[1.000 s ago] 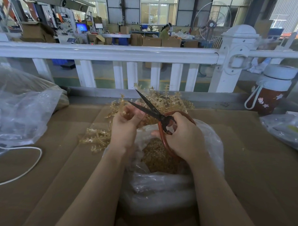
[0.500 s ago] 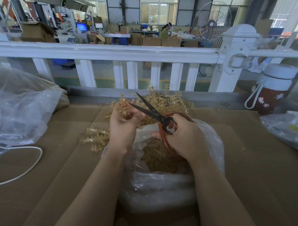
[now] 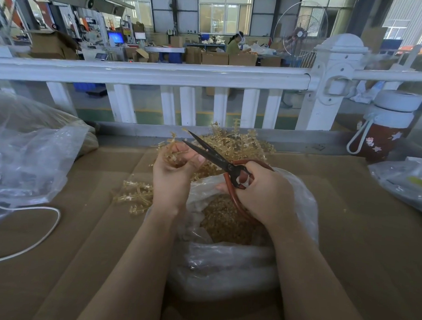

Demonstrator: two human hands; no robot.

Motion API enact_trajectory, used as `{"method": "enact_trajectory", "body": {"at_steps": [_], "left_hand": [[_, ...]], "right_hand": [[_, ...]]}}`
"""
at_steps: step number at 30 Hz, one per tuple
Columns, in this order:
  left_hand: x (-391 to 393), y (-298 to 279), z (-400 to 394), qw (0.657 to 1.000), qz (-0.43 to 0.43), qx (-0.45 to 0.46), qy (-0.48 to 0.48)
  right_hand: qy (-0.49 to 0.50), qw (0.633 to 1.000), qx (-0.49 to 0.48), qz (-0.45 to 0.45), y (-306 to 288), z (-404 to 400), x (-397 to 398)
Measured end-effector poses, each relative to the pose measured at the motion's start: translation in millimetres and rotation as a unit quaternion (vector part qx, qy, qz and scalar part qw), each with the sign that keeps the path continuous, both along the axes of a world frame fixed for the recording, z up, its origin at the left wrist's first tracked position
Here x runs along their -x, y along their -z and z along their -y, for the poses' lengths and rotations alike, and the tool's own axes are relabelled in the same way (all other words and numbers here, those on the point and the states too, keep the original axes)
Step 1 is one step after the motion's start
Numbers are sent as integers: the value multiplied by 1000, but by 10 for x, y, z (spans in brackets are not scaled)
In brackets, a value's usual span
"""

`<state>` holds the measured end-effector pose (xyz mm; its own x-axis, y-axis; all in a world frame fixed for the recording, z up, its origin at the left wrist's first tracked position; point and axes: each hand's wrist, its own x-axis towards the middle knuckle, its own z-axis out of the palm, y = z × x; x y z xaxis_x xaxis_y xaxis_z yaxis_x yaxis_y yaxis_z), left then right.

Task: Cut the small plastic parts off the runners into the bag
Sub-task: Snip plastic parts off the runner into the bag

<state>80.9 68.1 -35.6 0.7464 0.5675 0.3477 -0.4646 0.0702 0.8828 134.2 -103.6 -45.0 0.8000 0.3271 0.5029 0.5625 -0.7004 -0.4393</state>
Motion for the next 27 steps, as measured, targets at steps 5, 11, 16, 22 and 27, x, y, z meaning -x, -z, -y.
{"method": "enact_trajectory", "body": {"at_steps": [5,11,16,22,27], "left_hand": [[31,-32,25,999,0,15,33],[45,-40,25,995,-23,64,76],[49,-48,28,992,-26,82,97],[36,-25,26,994,-38,53,90],[34,-6,19,995,-41,34,85]], "right_hand": [[7,1000,-4,4,3,-7,-5],[9,1000,-16,10,11,-10,4],[-2,1000,-29,5,33,5,3],[-20,998,-44,32,6,-1,68],[-24,999,-25,24,2,3,54]]}}
